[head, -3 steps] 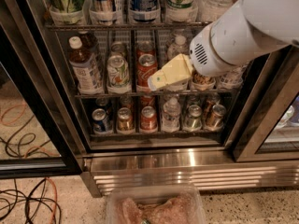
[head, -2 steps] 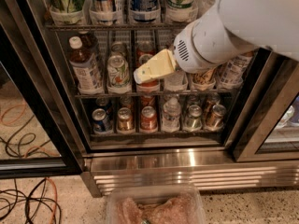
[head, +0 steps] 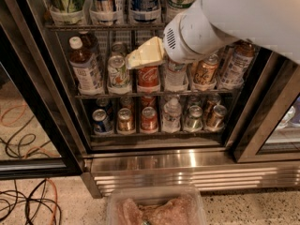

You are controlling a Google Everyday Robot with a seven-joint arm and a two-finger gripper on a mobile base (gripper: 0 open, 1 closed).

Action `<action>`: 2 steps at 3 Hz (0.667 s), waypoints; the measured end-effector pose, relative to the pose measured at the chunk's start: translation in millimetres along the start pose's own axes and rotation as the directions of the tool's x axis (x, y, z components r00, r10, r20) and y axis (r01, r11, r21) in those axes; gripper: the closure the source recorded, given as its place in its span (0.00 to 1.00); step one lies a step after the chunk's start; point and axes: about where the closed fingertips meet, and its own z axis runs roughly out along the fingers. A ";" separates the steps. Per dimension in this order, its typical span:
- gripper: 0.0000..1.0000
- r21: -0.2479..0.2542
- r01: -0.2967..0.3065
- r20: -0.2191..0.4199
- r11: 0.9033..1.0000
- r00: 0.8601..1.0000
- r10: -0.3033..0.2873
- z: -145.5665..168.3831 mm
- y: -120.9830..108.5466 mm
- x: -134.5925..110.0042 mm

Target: Pick pepsi can from top shelf of fridge

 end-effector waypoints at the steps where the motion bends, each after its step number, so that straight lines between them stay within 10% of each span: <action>1: 0.00 -0.003 -0.015 0.069 1.000 0.997 0.015 0.3 5.3 -10.1; 2: 0.00 0.000 -0.015 0.185 1.000 0.983 0.015 -5.4 13.4 -35.7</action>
Offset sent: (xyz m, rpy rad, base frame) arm 0.0311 0.0268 0.0539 0.1273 -0.2898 -0.0527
